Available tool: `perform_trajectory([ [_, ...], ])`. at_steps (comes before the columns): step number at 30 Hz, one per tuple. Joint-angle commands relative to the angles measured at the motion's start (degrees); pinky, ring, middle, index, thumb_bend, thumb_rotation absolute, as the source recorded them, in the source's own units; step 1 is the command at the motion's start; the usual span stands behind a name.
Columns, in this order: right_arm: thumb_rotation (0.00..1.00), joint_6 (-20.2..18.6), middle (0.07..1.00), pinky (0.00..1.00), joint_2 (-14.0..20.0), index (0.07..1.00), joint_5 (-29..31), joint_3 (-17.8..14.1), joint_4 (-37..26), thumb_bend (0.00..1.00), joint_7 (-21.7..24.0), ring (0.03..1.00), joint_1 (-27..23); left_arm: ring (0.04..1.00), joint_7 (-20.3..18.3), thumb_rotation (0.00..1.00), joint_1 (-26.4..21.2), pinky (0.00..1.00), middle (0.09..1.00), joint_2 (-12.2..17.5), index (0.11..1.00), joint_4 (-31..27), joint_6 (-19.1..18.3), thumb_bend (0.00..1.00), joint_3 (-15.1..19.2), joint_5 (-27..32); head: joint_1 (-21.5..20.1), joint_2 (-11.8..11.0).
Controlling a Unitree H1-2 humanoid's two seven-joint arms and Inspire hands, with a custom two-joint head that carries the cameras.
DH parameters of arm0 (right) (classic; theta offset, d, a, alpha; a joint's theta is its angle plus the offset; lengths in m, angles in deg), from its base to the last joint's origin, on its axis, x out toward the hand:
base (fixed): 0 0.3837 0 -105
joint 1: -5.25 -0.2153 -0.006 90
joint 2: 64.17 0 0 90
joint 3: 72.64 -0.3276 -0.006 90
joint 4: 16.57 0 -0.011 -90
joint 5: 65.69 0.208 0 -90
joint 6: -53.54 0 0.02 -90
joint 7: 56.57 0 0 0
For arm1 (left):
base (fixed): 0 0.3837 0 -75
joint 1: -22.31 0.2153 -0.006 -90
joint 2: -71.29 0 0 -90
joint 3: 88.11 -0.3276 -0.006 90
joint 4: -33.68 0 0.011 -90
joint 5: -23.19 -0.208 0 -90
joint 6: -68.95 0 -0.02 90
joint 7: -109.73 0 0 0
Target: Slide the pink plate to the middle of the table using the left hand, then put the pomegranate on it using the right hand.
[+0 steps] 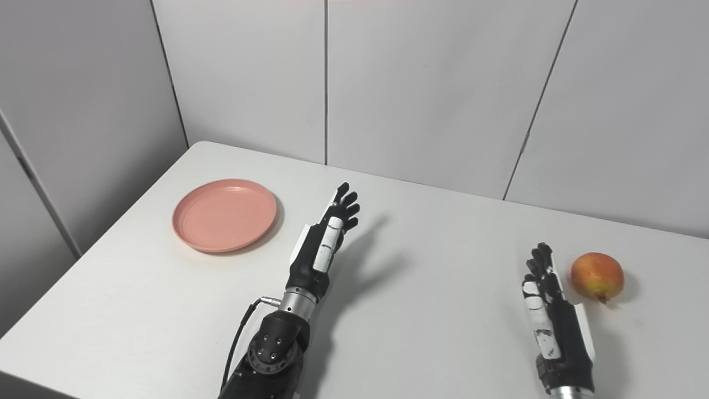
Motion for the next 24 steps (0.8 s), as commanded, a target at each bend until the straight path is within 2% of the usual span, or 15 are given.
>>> perform_trajectory([
  [1, 0.87, 3.03, 1.000, 1.00, -0.40, 1.000, -0.14, 0.07, 1.28, 0.60, -0.19, 1.000, -0.10, 0.917, 1.37, 1.00, -3.65, 0.91, 0.935, 0.54, 0.934, -2.86, 1.64, 0.69, 0.45, -0.93, 0.11, 0.04],
  [13, 0.88, 3.02, 1.000, 1.00, -0.30, 1.000, -0.06, -0.22, 0.87, 0.59, -0.31, 1.000, 0.07, 0.842, 5.47, 1.00, -6.58, 0.79, 0.864, 3.53, 0.863, -6.95, -0.26, 0.74, 4.15, -2.71, 0.71, 0.28],
  [21, 0.90, 3.15, 1.000, 1.00, 0.22, 1.000, 0.14, -0.25, 1.35, 0.58, 0.21, 1.000, -0.02, 0.810, 7.56, 1.00, -7.77, 0.76, 0.831, 5.74, 0.825, -7.76, -0.94, 0.75, 6.42, -4.02, 1.53, 0.38],
  [24, 0.89, 2.69, 1.000, 1.00, 0.37, 1.000, 0.72, -0.30, 1.30, 0.57, 0.63, 1.000, 0.02, 0.776, 9.36, 1.00, -8.32, 0.73, 0.796, 6.99, 0.792, -6.97, 0.17, 0.74, 7.79, -4.38, 1.85, 0.16],
])
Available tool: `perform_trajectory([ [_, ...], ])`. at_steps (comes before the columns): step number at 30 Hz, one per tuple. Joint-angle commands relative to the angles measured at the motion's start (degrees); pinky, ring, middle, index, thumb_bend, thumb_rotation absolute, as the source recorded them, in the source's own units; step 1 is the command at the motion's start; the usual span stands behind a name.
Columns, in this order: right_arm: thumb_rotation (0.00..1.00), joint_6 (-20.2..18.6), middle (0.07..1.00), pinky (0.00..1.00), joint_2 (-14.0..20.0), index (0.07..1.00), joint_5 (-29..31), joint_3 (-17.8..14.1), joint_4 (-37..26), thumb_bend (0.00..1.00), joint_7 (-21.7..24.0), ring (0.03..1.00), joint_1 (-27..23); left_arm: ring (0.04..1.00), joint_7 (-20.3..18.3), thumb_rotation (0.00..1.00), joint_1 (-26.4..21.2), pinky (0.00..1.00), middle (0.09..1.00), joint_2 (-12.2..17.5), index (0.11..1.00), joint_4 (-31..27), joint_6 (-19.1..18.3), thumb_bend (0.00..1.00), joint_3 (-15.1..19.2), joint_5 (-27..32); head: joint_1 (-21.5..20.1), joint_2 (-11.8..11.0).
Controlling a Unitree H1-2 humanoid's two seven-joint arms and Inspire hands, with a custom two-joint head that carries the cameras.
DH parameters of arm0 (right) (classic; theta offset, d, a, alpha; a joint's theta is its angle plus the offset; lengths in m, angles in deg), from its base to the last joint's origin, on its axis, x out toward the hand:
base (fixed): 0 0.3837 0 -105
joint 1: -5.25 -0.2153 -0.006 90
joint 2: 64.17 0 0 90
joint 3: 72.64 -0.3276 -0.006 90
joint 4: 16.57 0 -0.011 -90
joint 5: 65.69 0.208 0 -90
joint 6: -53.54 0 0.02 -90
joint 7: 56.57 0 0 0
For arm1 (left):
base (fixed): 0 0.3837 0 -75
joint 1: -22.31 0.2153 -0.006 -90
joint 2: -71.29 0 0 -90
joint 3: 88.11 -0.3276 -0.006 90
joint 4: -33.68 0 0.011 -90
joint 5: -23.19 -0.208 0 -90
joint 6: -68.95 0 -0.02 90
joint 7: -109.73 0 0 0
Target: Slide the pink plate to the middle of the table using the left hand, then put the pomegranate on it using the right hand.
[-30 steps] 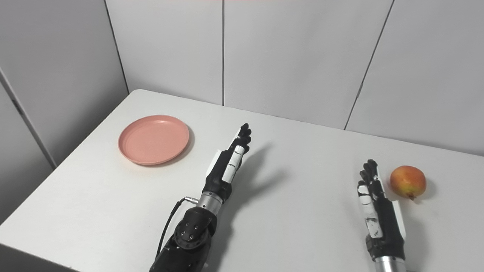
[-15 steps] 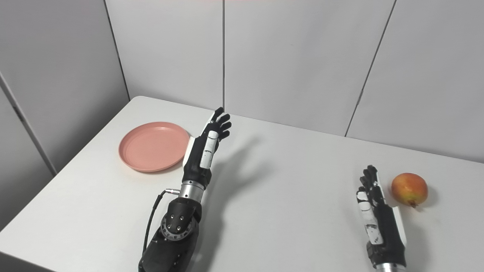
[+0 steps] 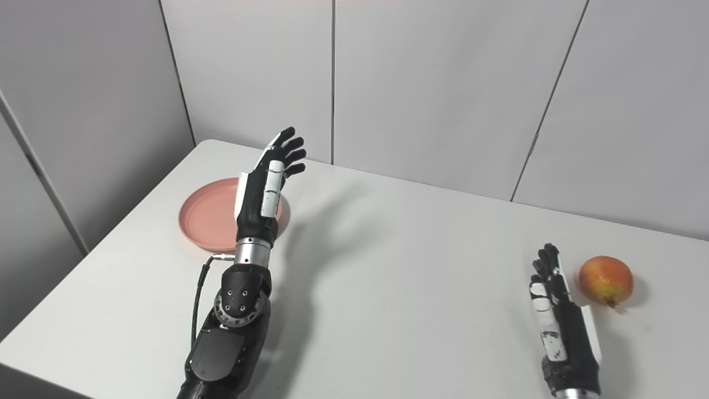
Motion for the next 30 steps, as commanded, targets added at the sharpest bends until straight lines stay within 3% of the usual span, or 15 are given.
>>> perform_trajectory([
  [1, 0.88, 2.15, 1.000, 1.00, 0.26, 1.000, 0.85, -0.26, 1.08, 0.56, 0.58, 1.000, 0.24, 0.772, 1.17, 1.00, -3.45, 0.73, 0.791, 1.39, 0.787, -0.99, 1.83, 0.75, 0.68, -0.72, 0.02, 0.05],
  [13, 0.86, 2.00, 1.000, 1.00, 0.30, 1.000, 1.61, -0.33, 0.91, 0.56, 1.09, 1.000, 0.15, 0.798, 2.73, 1.00, -3.57, 0.81, 0.811, 6.40, 0.810, -0.41, -0.09, 0.74, 2.76, -2.18, 0.67, -0.16],
  [20, 0.86, 1.24, 1.000, 1.00, 0.19, 1.000, 1.57, -0.36, 0.82, 0.57, 0.96, 1.000, 0.12, 0.814, 3.02, 1.00, -3.85, 0.79, 0.831, 9.06, 0.828, 1.22, -0.02, 0.79, 4.40, -1.12, 0.61, -0.23],
  [30, 0.87, 0.79, 1.000, 1.00, 0.06, 1.000, 0.77, -0.05, 0.97, 0.56, 0.73, 1.000, 0.14, 0.811, 3.16, 1.00, -3.62, 0.79, 0.824, 11.60, 0.824, 1.76, -0.06, 0.74, 7.09, 0.42, -0.03, -0.26],
])
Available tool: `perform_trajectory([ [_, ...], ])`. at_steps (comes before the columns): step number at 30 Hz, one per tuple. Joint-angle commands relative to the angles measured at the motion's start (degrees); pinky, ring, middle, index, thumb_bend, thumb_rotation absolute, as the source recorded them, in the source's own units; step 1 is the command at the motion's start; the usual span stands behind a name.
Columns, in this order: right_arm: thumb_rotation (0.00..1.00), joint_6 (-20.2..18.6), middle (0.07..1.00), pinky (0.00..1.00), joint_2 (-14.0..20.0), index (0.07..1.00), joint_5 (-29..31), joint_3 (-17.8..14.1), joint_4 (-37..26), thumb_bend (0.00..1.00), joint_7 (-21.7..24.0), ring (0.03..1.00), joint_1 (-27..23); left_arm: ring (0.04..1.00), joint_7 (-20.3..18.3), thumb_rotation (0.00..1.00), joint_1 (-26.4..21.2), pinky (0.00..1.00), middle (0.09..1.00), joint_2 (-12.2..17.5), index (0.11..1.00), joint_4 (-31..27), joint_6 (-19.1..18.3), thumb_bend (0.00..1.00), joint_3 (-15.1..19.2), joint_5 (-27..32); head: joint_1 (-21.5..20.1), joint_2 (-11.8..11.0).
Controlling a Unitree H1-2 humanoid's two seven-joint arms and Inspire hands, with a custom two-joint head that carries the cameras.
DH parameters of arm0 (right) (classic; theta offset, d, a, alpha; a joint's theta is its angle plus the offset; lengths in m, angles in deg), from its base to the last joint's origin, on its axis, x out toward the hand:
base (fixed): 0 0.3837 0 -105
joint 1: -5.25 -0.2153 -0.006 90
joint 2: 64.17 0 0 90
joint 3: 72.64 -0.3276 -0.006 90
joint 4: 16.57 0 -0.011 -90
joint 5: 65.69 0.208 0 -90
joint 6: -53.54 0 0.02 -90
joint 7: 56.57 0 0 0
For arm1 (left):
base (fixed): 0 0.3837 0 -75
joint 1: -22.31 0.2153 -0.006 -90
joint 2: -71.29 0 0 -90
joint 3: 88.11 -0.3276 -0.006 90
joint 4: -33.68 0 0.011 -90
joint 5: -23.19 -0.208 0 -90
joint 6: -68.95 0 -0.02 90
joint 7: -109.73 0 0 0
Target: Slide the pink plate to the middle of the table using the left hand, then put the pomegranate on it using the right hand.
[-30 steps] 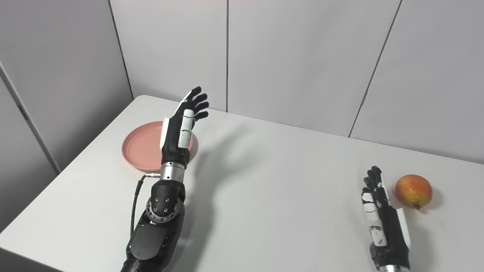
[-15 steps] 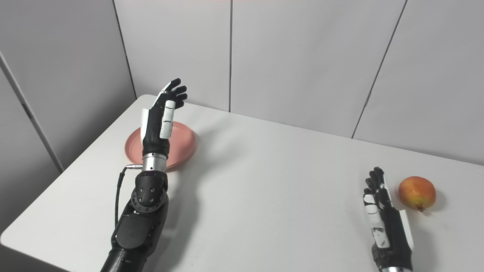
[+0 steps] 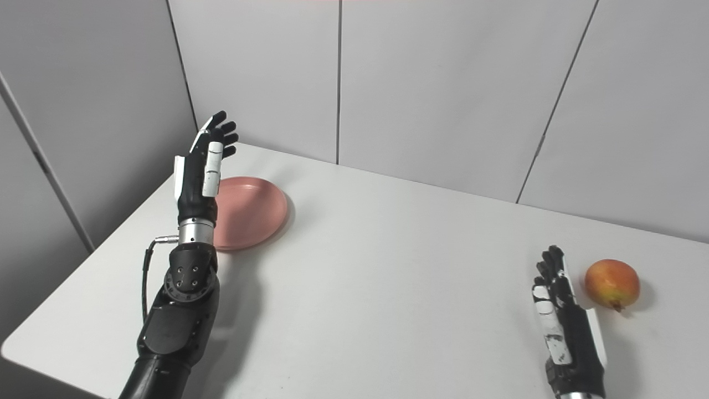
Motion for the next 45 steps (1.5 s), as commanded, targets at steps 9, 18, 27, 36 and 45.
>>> perform_trajectory([
  [9, 0.86, 0.81, 1.000, 1.00, 0.12, 1.000, 1.27, -0.30, 1.02, 0.53, 0.56, 1.000, 0.13, 0.821, 1.09, 1.00, -2.66, 0.80, 0.833, 4.13, 0.837, 1.48, 2.20, 0.75, 3.89, 2.63, 0.71, -0.12],
  [18, 0.86, 0.18, 1.000, 1.00, 0.11, 1.000, 1.45, -0.37, 0.68, 0.55, 0.50, 1.000, 0.24, 0.840, 1.64, 1.00, -2.13, 0.83, 0.851, 6.82, 0.848, 4.41, 2.99, 0.79, 4.92, 2.65, 0.92, -0.12],
  [27, 0.85, 0.58, 1.000, 1.00, 0.27, 1.000, 1.70, -0.32, 1.13, 0.54, 0.86, 1.000, 0.14, 0.843, 1.56, 1.00, -2.20, 0.84, 0.847, 8.00, 0.843, 8.86, 2.93, 0.77, 5.99, 5.21, 0.98, -0.26],
  [36, 0.85, 0.23, 1.000, 1.00, 0.38, 1.000, 1.53, -0.19, 0.68, 0.56, 0.83, 1.000, 0.27, 0.843, 1.19, 1.00, -3.27, 0.83, 0.848, 8.62, 0.848, 16.98, 6.12, 0.75, 4.99, 5.82, 0.98, -0.08],
  [45, 0.84, -0.08, 1.000, 1.00, 0.18, 1.000, 1.72, -0.23, -0.01, 0.56, 0.61, 1.000, 0.38, 0.854, -2.72, 1.00, -4.43, 0.83, 0.860, 8.08, 0.860, 21.79, 6.95, 0.75, 4.29, 9.52, 0.87, -0.01],
])
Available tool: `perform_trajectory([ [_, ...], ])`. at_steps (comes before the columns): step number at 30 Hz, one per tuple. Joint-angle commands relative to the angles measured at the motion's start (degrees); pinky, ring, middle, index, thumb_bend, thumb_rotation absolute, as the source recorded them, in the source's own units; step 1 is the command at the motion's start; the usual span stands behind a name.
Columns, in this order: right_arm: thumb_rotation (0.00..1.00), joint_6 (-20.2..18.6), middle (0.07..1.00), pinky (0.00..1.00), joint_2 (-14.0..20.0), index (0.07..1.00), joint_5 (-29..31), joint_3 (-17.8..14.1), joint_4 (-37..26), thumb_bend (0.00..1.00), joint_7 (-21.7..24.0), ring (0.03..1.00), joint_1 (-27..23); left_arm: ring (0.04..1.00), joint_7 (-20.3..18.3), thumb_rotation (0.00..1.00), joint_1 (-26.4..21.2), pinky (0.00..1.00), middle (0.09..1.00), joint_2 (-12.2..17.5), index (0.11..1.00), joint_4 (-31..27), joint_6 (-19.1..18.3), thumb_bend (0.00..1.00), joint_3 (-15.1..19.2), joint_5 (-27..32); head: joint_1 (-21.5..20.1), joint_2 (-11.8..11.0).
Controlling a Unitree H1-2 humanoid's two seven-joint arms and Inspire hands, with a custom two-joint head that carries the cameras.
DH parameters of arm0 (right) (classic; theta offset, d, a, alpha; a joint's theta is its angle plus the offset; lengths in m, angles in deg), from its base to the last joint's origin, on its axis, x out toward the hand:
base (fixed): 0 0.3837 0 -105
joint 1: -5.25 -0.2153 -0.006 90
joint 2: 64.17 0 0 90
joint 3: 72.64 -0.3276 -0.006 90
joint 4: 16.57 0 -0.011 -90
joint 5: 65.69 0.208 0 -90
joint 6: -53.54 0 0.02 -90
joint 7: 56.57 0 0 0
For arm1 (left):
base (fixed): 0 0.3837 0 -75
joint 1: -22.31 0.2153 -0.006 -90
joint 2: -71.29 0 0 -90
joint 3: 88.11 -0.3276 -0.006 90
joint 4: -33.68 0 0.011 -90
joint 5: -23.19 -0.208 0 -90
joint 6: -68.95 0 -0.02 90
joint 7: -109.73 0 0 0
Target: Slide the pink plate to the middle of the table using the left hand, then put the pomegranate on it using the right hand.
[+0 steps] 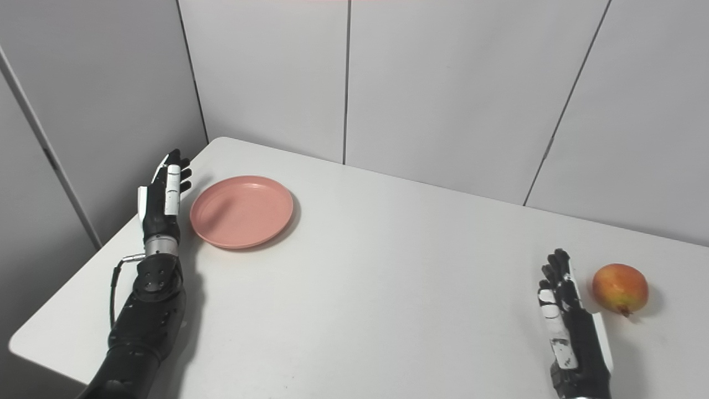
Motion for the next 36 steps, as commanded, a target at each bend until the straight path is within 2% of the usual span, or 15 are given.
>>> perform_trajectory([
  [1, 0.83, 0.08, 1.000, 1.00, 0.01, 1.000, 0.81, -0.21, 0.09, 0.56, 0.27, 1.000, 0.30, 0.860, -1.64, 1.00, -2.81, 0.84, 0.866, 1.17, 0.865, 0.11, 2.59, 0.74, -0.28, 1.42, 0.08, 0.08],
  [4, 0.84, -0.18, 1.000, 1.00, -0.02, 1.000, 0.26, -0.19, -0.18, 0.57, -0.20, 1.000, 0.35, 0.872, -3.57, 1.00, -2.73, 0.90, 0.879, 0.94, 0.876, -0.05, 1.30, 0.74, -0.44, 3.22, -0.04, 0.14],
  [13, 0.84, -0.83, 1.000, 1.00, -0.18, 1.000, 0.40, -0.28, -1.13, 0.56, -0.29, 1.000, 0.50, 0.897, -5.38, 1.00, -2.74, 0.94, 0.895, 0.23, 0.888, -0.35, -0.40, 0.75, -2.08, 4.39, -0.02, 0.40],
  [24, 0.85, -0.77, 1.000, 1.00, -0.15, 1.000, 0.06, -0.27, -0.92, 0.56, -0.42, 1.000, 0.27, 0.893, -6.85, 1.00, -2.72, 0.90, 0.893, 0.05, 0.891, -0.05, -0.79, 0.73, -3.41, 5.30, -0.13, 0.40],
  [36, 0.85, 0.15, 1.000, 1.00, -0.07, 1.000, -0.10, -0.32, -0.06, 0.56, -0.37, 1.000, 0.02, 0.875, -9.92, 1.00, -2.19, 0.86, 0.885, -0.20, 0.881, -2.07, -4.20, 0.76, -5.26, 5.64, -0.17, 0.40],
])
